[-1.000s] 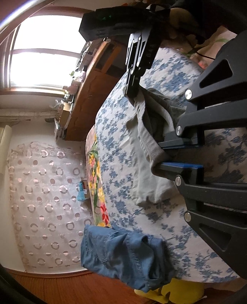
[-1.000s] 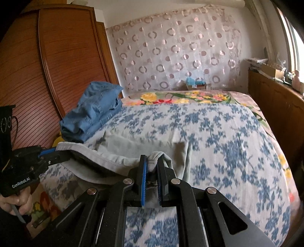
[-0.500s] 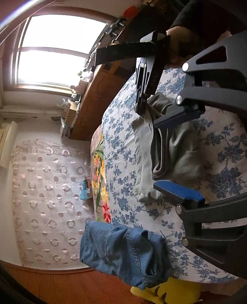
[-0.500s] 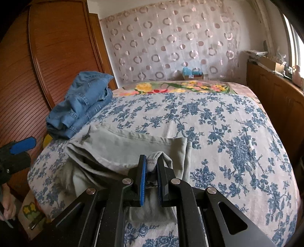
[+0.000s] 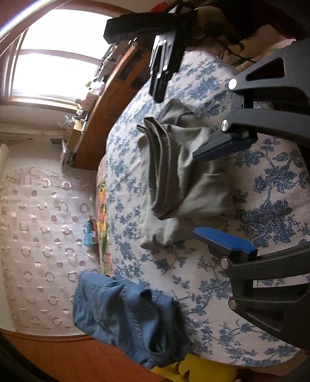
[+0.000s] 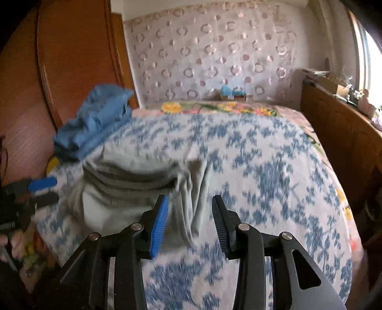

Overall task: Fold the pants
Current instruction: 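Open both grippers and release the folded sweatpants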

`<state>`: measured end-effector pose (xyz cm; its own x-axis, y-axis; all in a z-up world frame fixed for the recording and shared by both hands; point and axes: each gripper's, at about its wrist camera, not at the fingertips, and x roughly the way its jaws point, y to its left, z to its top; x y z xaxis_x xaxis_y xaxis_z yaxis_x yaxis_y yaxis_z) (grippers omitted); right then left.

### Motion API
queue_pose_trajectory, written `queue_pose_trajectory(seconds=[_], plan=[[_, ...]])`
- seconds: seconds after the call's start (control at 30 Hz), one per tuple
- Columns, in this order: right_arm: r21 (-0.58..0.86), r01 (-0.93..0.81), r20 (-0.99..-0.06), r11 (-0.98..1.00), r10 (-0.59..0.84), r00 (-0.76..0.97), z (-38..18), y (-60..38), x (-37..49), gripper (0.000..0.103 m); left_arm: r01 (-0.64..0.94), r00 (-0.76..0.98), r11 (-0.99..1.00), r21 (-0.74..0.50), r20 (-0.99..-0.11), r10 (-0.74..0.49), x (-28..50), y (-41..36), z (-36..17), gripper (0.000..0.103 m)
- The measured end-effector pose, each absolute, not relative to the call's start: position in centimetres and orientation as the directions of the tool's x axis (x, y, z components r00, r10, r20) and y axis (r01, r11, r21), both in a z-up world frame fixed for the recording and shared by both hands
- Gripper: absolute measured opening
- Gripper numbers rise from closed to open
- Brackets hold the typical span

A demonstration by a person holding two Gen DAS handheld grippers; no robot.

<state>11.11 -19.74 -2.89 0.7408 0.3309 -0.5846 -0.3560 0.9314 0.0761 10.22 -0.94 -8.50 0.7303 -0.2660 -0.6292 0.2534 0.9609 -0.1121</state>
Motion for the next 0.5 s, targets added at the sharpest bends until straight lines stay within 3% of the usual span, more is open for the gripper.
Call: queue_pose_trajectory(seconds=[0.37, 0.5], plan=[[0.129, -0.381, -0.654, 0.916, 0.367, 0.662, -5.2, -19.7, 12.8, 0.039, 0.224, 0.693, 0.969, -0.101, -0.683, -0.231, 11.5, -1.1, -10.7, 0.058], [0.143, -0.385, -0.653, 0.912, 0.380, 0.655, -5.4, -19.5, 13.2, 0.039, 0.237, 0.678, 0.966, -0.103, -0.695, -0.240, 11.9, -1.4, -11.0, 0.048]])
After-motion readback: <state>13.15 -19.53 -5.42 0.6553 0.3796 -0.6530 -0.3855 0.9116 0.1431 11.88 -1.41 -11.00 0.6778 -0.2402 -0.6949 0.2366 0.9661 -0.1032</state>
